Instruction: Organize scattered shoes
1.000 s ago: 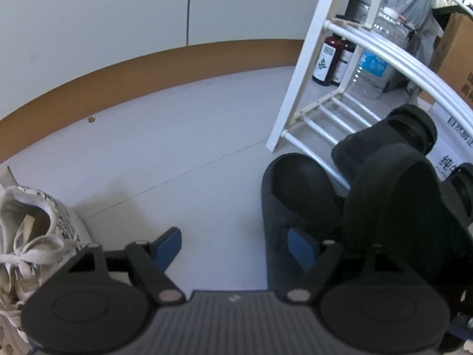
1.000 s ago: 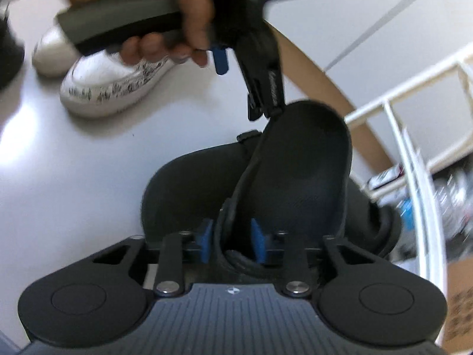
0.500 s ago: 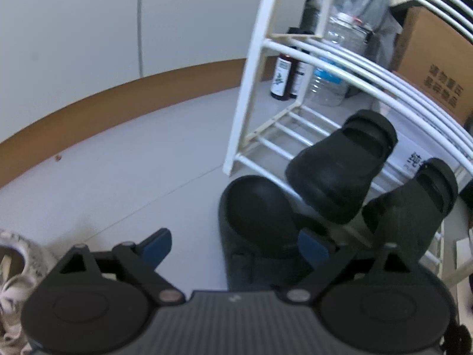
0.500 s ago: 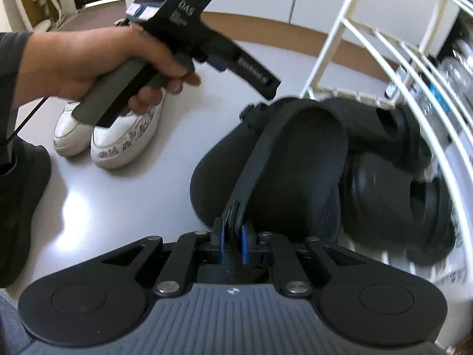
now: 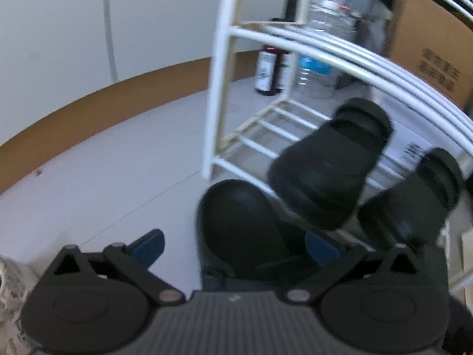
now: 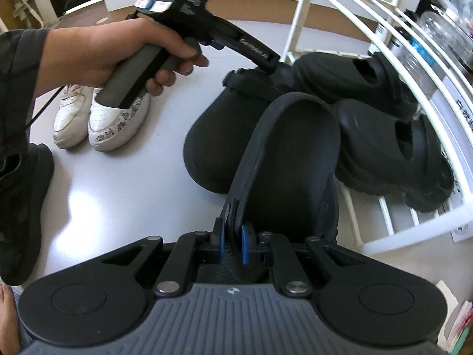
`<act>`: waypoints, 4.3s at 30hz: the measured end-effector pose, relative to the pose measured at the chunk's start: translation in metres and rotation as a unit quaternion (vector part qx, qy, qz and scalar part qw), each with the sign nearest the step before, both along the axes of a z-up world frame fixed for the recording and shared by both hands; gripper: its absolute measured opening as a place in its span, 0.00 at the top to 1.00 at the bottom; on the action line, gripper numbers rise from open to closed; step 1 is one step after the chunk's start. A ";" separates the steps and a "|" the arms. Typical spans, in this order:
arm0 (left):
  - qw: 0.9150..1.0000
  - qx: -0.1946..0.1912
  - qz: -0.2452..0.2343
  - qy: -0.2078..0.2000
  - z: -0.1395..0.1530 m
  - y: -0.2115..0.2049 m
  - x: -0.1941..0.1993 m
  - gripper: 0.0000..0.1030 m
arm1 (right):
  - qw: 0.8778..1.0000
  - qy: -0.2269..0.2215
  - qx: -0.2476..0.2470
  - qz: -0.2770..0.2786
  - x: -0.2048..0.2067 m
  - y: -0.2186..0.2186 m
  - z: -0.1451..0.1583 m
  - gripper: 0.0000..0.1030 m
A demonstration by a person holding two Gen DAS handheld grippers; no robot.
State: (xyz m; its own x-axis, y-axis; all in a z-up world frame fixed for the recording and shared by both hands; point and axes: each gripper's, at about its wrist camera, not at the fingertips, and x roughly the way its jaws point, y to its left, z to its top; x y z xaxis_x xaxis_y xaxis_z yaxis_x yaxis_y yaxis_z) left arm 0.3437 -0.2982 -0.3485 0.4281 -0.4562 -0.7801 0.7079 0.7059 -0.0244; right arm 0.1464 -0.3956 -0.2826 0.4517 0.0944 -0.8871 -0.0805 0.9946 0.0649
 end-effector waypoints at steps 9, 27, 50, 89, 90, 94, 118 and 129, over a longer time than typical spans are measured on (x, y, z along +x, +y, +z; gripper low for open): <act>0.999 0.026 -0.043 0.004 -0.023 -0.006 -0.017 0.11 | 0.999 0.004 0.027 -0.024 0.007 -0.010 -0.013 0.88; 0.995 0.013 -0.081 0.062 0.002 0.064 -0.065 0.44 | 1.000 -0.002 0.023 -0.003 0.028 0.006 -0.029 0.89; 0.994 -0.017 -0.064 0.092 0.008 0.099 -0.098 0.49 | 0.995 0.007 0.021 -0.100 0.004 -0.018 -0.039 0.16; 0.986 -0.019 -0.075 0.146 0.012 0.108 -0.128 0.23 | 0.997 0.021 0.055 -0.051 0.029 -0.018 -0.047 0.27; 0.987 -0.016 -0.074 0.139 0.017 0.108 -0.130 0.19 | 0.997 0.015 0.049 -0.057 0.030 -0.019 -0.039 0.27; 0.991 -0.015 -0.055 0.123 0.036 0.117 -0.133 0.18 | 0.995 0.002 0.076 -0.071 0.034 -0.018 -0.018 0.27; 0.972 -0.102 0.143 0.156 0.057 0.246 -0.151 0.13 | 0.984 0.166 0.048 -0.054 0.139 0.020 -0.029 0.35; 0.973 -0.107 0.133 0.154 0.053 0.242 -0.154 0.13 | 0.963 0.260 0.056 -0.035 0.165 0.026 -0.068 0.58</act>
